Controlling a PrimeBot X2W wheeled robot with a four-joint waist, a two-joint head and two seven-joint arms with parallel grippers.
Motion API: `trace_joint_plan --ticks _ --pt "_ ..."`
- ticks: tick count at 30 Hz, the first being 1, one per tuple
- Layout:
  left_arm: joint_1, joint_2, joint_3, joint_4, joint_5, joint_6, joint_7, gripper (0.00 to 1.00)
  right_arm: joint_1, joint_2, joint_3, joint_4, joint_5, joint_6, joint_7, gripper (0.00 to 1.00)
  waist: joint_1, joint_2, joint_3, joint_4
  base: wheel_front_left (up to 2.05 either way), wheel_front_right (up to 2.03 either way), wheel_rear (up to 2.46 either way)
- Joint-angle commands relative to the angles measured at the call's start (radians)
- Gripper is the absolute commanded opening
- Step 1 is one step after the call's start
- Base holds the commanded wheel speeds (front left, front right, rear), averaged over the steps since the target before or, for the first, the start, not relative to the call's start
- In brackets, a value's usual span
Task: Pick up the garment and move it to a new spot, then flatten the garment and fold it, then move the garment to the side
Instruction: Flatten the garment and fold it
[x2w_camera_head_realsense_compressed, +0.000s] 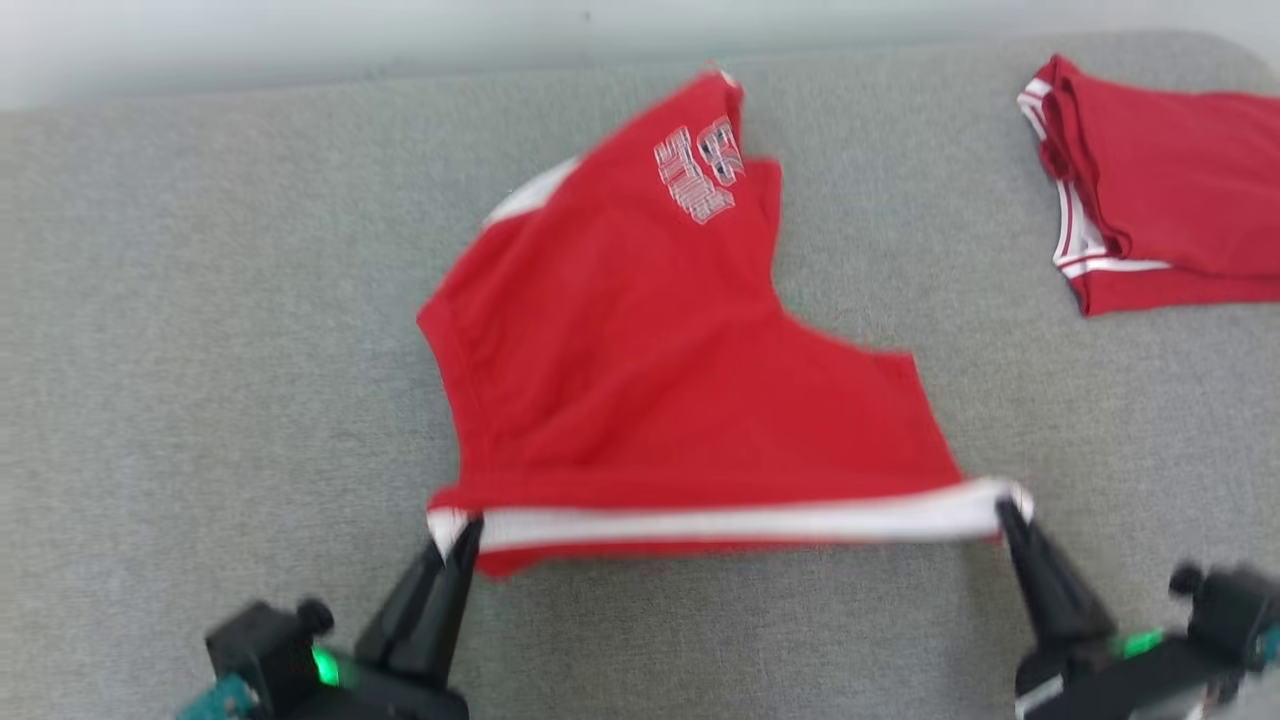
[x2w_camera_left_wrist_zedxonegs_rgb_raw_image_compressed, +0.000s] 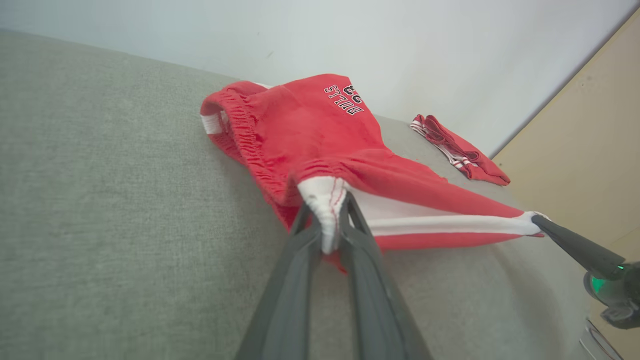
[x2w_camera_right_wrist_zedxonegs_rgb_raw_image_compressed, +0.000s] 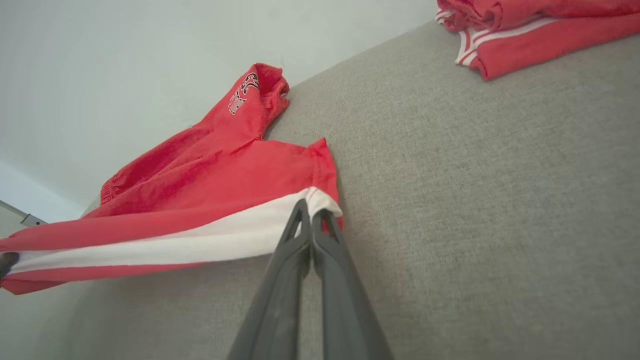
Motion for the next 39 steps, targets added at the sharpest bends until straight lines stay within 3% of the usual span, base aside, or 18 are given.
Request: trace_joint_plan --ticks 1,13,21,29,35,39 --pt "0.025 0.000 0.011 0.009 0.019 -0.007 0.000 0.00 0.035 0.009 -0.012 -0.008 -0.016 -0.003 0.007 0.00 0.0002 0.0002 -0.031 0.013 0.00 0.00 0.00" --pt "0.191 -0.029 0.075 0.006 0.096 -0.029 -0.001 0.00 0.327 0.164 -0.140 -0.168 -0.128 -0.003 0.149 0.00 0.0002 0.0002 -0.095 0.035 0.00 0.00 0.00" --pt "0.132 -0.039 0.052 0.013 0.111 -0.041 0.000 0.00 0.261 0.199 -0.168 -0.217 -0.181 -0.003 0.193 0.00 0.0002 0.0002 -0.087 0.029 0.00 0.00 0.00" --pt "-0.154 0.036 0.024 0.004 0.078 -0.049 0.035 0.00 -0.069 0.149 -0.149 -0.210 -0.210 -0.003 0.168 0.00 0.0002 0.0002 -0.017 0.004 0.00 0.00 0.00" --pt "-0.562 0.120 -0.019 0.007 -0.016 -0.048 0.137 0.00 -0.487 0.141 -0.142 -0.093 -0.180 -0.003 0.156 0.00 0.0002 0.0002 0.096 -0.018 0.00 0.00 0.00" --pt "-0.861 0.131 -0.061 0.086 -0.089 -0.048 0.191 0.00 -0.786 0.145 -0.142 0.032 -0.156 -0.003 0.172 0.00 0.0002 0.0002 0.167 -0.011 0.00 0.00 0.00"
